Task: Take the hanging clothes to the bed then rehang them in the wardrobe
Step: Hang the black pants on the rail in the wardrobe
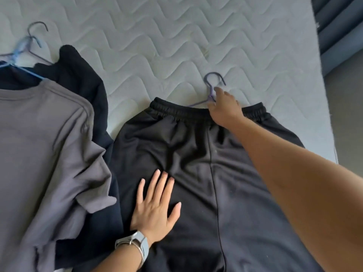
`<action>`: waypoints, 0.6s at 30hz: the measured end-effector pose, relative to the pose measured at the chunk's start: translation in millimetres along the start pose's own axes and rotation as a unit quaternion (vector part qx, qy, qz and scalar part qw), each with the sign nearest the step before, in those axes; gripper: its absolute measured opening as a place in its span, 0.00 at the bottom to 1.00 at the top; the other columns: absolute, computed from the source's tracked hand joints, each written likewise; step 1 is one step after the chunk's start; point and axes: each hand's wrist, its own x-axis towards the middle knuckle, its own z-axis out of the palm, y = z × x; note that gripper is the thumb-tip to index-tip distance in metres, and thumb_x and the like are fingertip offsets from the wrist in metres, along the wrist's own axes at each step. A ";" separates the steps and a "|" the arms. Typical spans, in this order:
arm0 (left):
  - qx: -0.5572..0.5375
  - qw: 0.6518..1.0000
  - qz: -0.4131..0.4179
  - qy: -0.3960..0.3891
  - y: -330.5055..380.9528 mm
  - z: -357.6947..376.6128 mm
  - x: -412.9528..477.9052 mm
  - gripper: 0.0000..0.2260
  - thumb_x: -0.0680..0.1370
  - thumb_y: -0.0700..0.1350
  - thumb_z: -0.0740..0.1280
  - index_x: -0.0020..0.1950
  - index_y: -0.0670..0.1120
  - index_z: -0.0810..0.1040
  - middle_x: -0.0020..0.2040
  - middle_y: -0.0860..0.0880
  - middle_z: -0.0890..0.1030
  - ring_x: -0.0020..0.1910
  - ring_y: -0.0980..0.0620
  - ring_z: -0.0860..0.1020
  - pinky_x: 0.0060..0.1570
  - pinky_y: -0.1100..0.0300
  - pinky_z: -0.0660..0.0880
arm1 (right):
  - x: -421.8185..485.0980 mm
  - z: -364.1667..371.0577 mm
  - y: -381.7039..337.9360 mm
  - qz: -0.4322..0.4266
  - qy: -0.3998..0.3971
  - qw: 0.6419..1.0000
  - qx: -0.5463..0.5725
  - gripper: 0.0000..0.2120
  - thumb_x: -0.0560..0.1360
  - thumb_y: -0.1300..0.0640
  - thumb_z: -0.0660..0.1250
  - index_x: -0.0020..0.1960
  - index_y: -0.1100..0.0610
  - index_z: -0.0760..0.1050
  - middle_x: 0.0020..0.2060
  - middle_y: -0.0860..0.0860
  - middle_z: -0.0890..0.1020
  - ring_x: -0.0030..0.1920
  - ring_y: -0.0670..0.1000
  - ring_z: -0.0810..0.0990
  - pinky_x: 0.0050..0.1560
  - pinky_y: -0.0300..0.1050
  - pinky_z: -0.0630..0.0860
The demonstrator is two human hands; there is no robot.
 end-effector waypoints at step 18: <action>-0.012 0.992 0.035 -0.122 -15.9 -67.7 -10.0 0.21 0.80 0.53 0.51 0.72 0.50 0.63 0.76 0.52 0.59 0.76 0.52 0.53 0.73 0.49 0.51 | -208.0 -102.3 -54.4 -0.030 -0.045 0.969 0.240 0.08 0.78 0.51 0.60 0.53 0.52 0.75 0.28 0.47 0.72 0.22 0.39 0.69 0.24 0.30 0.65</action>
